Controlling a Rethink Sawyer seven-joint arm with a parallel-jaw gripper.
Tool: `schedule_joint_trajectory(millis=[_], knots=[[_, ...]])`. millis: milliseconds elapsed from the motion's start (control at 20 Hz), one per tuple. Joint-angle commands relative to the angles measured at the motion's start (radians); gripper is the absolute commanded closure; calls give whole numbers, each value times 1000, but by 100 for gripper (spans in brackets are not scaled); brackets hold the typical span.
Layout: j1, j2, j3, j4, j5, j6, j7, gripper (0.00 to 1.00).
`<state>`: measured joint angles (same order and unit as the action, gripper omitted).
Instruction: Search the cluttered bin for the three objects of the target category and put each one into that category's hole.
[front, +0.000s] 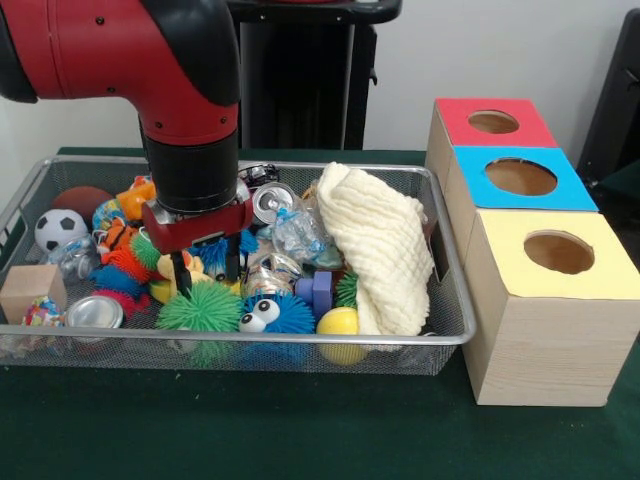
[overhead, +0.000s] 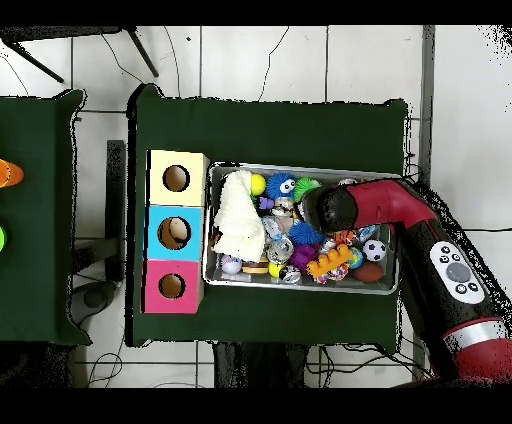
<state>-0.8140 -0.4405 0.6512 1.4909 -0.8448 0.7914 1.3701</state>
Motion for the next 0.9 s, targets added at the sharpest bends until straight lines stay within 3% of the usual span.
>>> schedule_joint_trajectory(millis=[50, 900], knots=[[27, -7, -59, 11, -83, 125, -300, 0], [61, -63, -128, 42, -94, 148, -240, 0]])
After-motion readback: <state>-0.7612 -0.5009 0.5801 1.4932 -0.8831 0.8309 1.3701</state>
